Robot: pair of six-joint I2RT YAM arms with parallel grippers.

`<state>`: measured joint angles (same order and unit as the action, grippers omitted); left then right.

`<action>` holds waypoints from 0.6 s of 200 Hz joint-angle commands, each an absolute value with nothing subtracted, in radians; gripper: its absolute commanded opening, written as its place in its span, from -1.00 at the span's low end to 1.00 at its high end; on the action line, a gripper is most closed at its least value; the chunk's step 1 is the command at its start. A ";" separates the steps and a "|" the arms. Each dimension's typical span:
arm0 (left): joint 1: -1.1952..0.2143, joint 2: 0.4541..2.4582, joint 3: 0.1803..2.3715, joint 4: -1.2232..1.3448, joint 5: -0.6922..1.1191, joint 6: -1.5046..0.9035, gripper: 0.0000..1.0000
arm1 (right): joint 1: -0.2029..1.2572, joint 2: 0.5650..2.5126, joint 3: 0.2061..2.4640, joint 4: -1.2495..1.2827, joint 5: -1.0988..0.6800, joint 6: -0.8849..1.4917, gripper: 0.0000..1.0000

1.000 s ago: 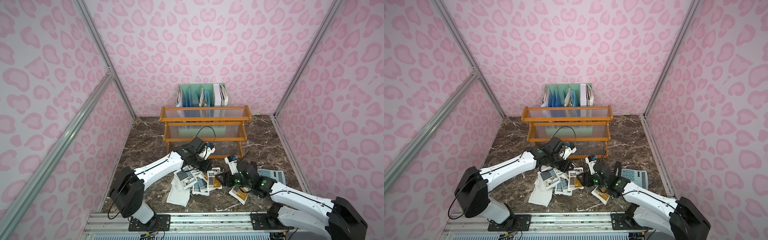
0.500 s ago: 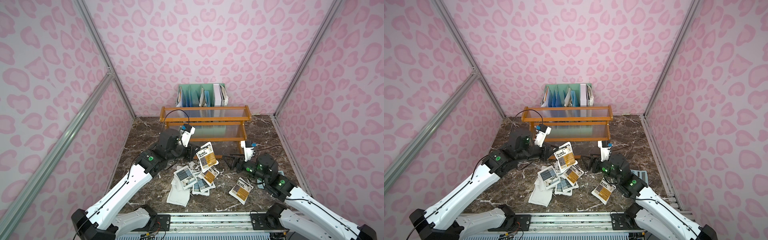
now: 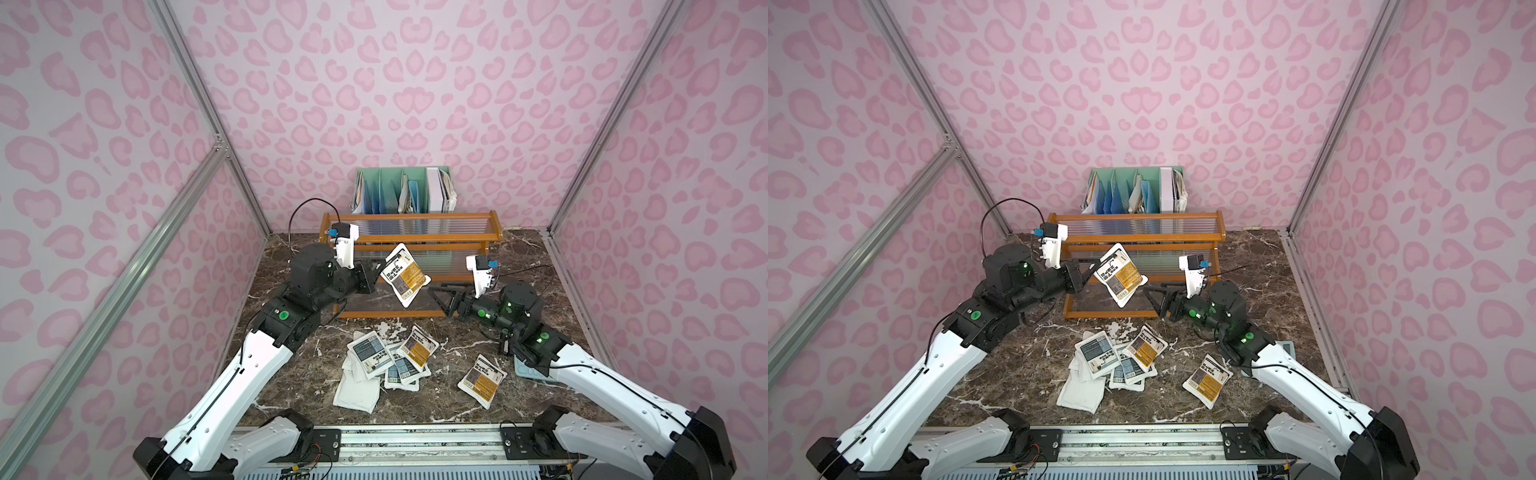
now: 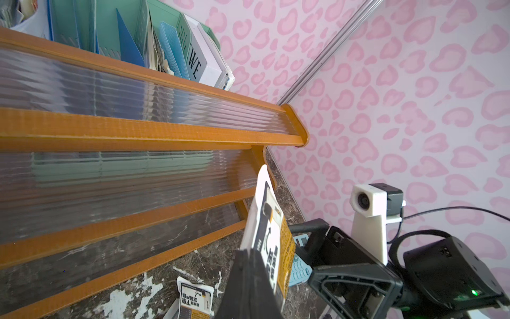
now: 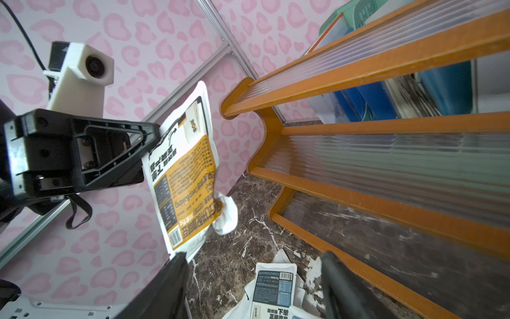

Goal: Place the bagged coffee beans on the shelf by color
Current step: Pick up the bagged coffee beans at the center of the board.

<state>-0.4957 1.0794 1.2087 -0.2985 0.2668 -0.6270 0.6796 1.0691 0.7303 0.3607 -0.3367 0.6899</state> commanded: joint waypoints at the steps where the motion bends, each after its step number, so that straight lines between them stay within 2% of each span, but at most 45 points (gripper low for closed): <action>1: -0.480 1.074 1.196 -0.247 0.309 -0.674 -1.00 | 0.686 1.092 0.735 0.526 -0.393 0.737 0.51; 56: -0.469 1.066 1.135 -0.157 0.358 -0.737 -1.00 | 0.717 1.201 0.780 0.627 -0.414 0.746 0.44; 77: -0.468 1.061 1.115 -0.128 0.374 -0.749 -1.00 | 0.721 1.238 0.804 0.640 -0.409 0.742 0.32; 93: -0.468 1.054 1.112 -0.142 0.371 -0.741 -1.00 | 0.721 1.250 0.818 0.643 -0.400 0.736 0.05; 120: -0.465 1.038 1.109 -0.197 0.324 -0.705 -1.00 | 0.720 1.248 0.823 0.617 -0.379 0.724 -0.66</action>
<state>-0.4675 1.0519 1.1103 -0.1883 0.3531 -0.7326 0.7200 1.2514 0.8162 0.5877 -0.4007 0.7361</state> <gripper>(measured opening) 0.056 0.288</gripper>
